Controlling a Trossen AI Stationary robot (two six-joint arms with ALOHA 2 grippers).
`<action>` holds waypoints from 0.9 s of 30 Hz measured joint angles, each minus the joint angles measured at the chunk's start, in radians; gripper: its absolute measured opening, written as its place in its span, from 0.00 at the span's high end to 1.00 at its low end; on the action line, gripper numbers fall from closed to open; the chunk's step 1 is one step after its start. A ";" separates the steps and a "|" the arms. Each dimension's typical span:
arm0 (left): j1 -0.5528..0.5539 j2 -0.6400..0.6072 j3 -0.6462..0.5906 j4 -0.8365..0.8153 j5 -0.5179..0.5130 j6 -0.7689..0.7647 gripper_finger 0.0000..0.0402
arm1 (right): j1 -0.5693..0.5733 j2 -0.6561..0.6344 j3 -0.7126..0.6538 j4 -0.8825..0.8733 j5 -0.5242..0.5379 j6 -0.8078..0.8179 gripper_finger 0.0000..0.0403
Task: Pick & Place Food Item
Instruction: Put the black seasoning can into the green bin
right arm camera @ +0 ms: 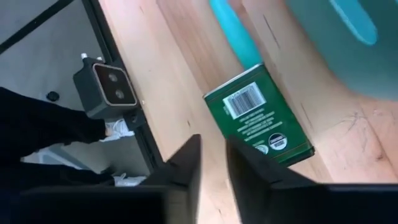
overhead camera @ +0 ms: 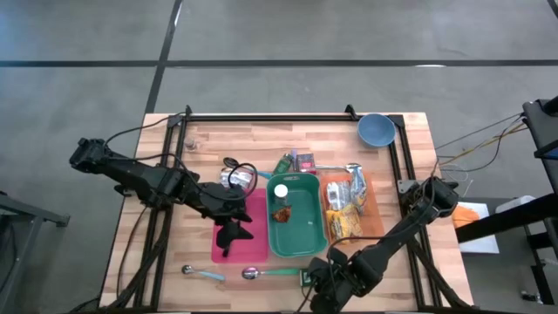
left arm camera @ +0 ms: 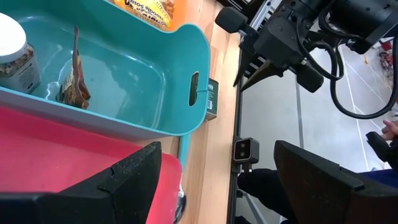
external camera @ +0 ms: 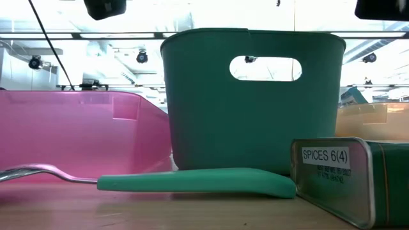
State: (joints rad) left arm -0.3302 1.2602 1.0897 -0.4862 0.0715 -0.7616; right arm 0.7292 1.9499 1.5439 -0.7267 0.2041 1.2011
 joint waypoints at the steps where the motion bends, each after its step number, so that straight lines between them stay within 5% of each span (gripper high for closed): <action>1: 0.000 0.000 0.000 -0.002 0.000 0.000 0.23 | 0.000 0.000 -0.001 0.000 0.003 0.000 0.77; 10: 0.000 0.000 0.000 -0.019 0.000 0.004 0.23 | 0.016 0.000 -0.025 0.002 0.007 -0.237 0.42; 15: 0.000 0.000 0.000 -0.046 0.000 0.007 0.23 | 0.024 0.017 -0.030 0.003 0.006 -0.433 0.30; 27: 0.000 0.000 0.000 -0.052 0.006 0.004 0.23 | 0.025 0.109 -0.030 -0.003 0.039 -0.535 0.10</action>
State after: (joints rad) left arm -0.3305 1.2602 1.0897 -0.5384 0.0779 -0.7578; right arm 0.7544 2.0585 1.5143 -0.7301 0.2429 0.6662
